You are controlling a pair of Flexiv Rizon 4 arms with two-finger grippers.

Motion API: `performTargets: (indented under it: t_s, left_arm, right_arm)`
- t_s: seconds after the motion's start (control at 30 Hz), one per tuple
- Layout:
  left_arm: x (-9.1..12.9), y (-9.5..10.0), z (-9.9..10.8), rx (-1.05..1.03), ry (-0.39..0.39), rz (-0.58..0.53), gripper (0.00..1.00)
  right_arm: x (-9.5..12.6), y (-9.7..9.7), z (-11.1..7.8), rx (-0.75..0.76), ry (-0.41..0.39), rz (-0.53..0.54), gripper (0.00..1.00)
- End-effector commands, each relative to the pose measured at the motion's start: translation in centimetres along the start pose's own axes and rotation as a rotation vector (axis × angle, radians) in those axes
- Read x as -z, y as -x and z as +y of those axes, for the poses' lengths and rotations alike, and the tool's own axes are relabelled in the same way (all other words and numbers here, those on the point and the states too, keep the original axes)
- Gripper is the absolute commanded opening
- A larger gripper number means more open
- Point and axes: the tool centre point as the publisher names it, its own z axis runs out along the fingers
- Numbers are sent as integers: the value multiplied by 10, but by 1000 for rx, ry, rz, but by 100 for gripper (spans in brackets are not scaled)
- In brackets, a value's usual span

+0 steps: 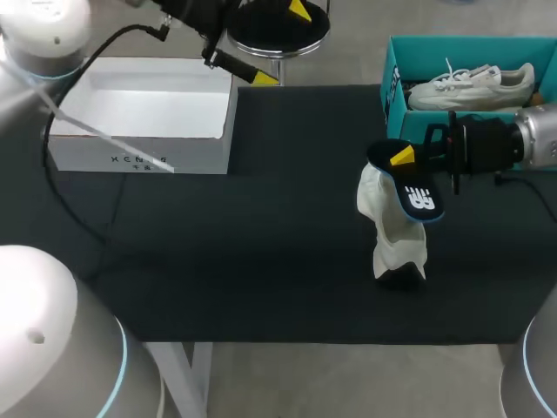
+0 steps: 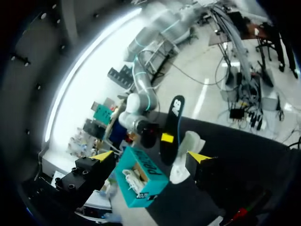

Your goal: Take the shoe out of the shoebox, open the shoe tongue, remove and reinsert the insole, then place the shoe into the shoebox

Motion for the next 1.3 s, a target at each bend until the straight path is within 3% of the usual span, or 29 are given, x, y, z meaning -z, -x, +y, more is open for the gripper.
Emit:
performTargets:
  t_s: [0.03, 0.2, 0.43, 0.63, 0.87, 1.0, 1.3]
  left_arm:
    - [19, -58, -4, 64, -99, -509, 100]
    - [33, -64, -9, 44, -157, -585, 100]
    - [40, -77, -15, -22, -258, -585, 100]
    - [30, -86, -22, -68, -262, -551, 100]
    - [-5, -79, -33, -117, -201, -545, 100]
    - [-37, -75, -40, -125, -144, -539, 100]
    - [-104, -58, -51, -111, -105, -524, 100]
  right_arm:
    - [-2, 0, 1, -1, 1, -1, 0]
    - [-2, 0, 1, -1, 1, -1, 0]
    - [-2, 0, 1, -1, 1, -1, 0]
    - [-2, 0, 1, -1, 1, -1, 0]
    - [-2, 0, 1, -1, 1, -1, 0]
    - [-2, 0, 1, -1, 1, -1, 0]
    - [-2, 0, 1, -1, 1, -1, 0]
